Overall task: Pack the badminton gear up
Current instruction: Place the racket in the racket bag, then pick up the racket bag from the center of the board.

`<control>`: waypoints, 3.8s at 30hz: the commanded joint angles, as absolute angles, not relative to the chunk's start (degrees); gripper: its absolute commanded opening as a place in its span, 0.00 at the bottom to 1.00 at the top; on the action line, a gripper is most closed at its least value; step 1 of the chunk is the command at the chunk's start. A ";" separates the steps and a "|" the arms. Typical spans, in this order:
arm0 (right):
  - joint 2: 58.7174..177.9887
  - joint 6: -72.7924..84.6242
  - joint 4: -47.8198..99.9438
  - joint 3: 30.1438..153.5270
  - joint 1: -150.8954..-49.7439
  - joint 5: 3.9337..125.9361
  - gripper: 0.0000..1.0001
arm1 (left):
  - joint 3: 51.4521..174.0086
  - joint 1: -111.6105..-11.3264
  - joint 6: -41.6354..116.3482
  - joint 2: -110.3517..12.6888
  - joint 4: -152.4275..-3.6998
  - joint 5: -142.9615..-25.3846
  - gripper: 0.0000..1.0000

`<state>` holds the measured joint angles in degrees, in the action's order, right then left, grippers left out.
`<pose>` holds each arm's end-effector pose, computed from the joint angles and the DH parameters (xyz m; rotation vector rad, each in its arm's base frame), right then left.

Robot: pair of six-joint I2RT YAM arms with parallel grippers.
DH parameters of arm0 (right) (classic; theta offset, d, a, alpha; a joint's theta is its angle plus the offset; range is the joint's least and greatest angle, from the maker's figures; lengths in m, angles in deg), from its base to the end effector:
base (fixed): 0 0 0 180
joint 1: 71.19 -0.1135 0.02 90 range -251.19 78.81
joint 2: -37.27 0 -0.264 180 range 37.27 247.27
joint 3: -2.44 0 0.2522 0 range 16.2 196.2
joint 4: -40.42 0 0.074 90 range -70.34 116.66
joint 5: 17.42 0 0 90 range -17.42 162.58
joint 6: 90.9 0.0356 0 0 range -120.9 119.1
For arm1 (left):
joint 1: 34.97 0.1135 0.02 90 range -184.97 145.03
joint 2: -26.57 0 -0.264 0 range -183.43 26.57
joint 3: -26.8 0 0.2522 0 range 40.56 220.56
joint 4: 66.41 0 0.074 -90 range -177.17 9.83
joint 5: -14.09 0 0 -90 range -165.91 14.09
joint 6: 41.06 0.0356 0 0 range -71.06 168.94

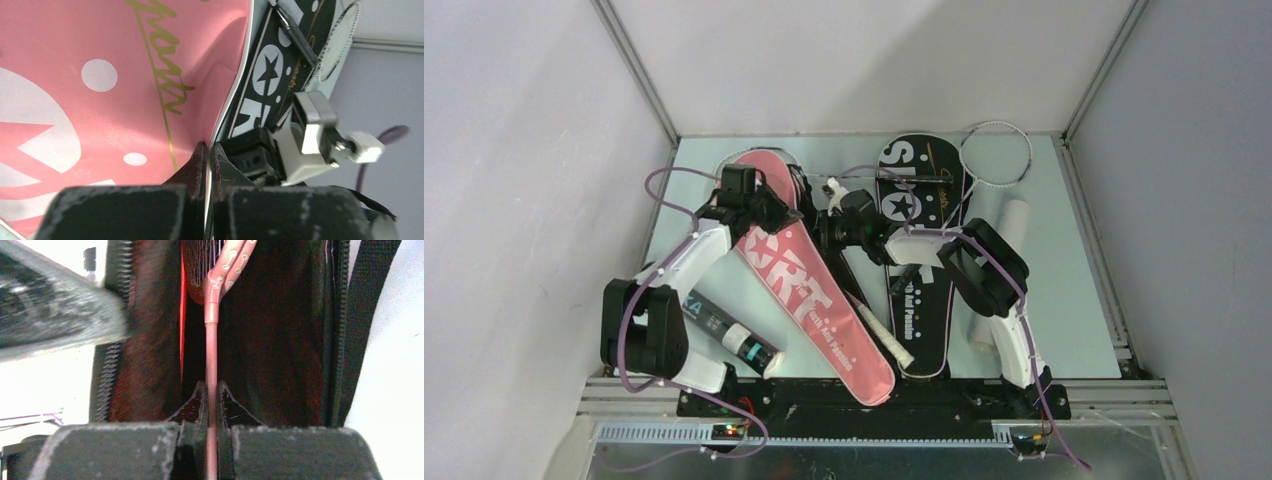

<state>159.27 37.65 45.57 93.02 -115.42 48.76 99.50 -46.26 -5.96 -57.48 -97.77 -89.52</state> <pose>0.3272 0.3386 0.1587 -0.4039 2.2203 1.2737 0.3119 -0.0708 0.2528 -0.7899 2.3183 -0.8292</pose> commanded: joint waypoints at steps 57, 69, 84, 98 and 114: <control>159.43 32.01 39.31 91.93 -110.75 46.01 0.74 | 97.42 -42.61 3.20 -58.24 -101.11 -82.93 0.45; 157.15 30.40 39.98 92.23 -111.51 43.16 0.20 | 97.70 -41.13 6.26 -54.97 -102.97 -81.35 0.49; 131.86 8.73 9.25 104.06 -114.04 58.15 0.00 | 126.08 -35.47 10.63 -49.15 -115.84 -80.71 0.57; 135.67 -19.64 -6.80 107.59 -127.80 93.37 0.00 | 121.22 -25.91 11.53 -49.46 -107.76 -91.43 0.80; 136.30 -13.48 2.91 96.89 -134.66 90.25 0.00 | 107.79 -22.50 9.28 -50.94 -101.85 -96.04 0.85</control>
<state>136.80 -14.26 -1.42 97.59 -133.95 91.82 108.22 -23.16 9.87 -51.66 -105.10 -94.41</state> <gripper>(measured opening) 0.027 0.853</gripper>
